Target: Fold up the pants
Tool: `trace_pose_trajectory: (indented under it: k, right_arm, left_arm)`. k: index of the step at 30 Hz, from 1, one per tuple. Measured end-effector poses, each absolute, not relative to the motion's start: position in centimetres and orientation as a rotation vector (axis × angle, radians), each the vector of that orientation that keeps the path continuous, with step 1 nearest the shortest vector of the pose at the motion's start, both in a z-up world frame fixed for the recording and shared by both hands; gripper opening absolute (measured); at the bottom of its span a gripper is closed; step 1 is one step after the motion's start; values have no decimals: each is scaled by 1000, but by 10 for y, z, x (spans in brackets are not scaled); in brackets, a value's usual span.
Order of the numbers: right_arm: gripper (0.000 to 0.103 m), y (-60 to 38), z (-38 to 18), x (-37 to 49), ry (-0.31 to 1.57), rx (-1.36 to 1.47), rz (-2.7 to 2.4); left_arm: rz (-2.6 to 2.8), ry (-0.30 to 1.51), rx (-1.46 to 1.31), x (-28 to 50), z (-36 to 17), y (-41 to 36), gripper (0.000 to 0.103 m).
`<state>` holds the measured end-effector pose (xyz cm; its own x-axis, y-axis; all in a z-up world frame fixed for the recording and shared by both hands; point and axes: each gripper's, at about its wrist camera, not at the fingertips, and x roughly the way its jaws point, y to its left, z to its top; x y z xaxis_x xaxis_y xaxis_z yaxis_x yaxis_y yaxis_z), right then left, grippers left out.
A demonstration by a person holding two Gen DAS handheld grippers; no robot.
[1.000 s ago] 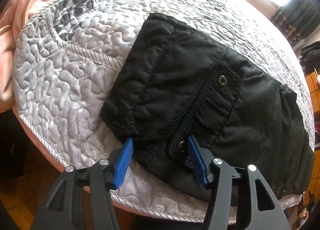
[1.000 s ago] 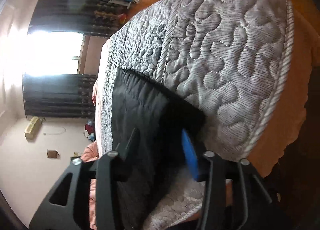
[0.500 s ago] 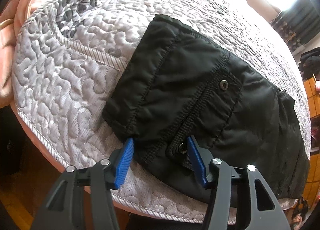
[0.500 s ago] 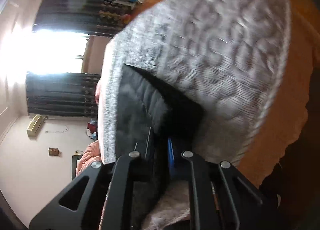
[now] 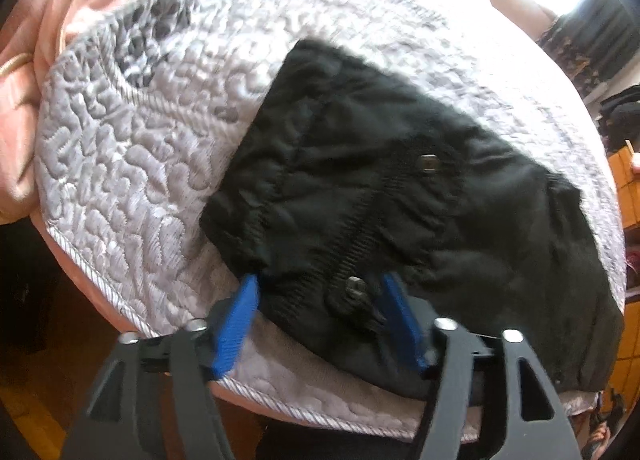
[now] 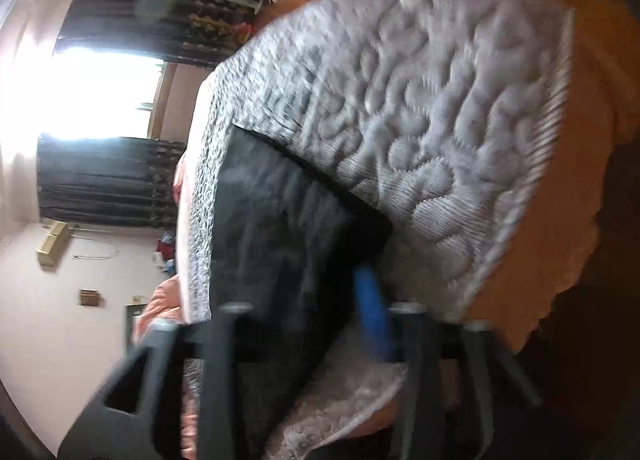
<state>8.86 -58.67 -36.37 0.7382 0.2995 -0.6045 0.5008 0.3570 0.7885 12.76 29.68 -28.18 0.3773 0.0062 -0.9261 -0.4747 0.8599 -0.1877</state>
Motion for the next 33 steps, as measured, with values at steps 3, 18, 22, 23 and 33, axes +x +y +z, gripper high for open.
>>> trace_pose_trajectory:
  k: [3,18,22,23,33]
  right_arm:
    - [52,-566,-329,88,790,1048,-149]
    - [64,-595,-350,109,729,1189,-62]
    - [64,-613,-383,86,692,1342,-51]
    - [64,-613,-390,85,686,1360,-42]
    - [69,-600,-420,95,611,1439,67]
  left_arm:
    - [292,1050,-405,118,-265,278,88]
    - [317,1044,-393,123,-305,265,98]
    - [327,1040,-355,124,-308,260,99]
    - [331,1038,-361,124,-308,262,99]
    - [354,1055,-359,124,-305,263,99]
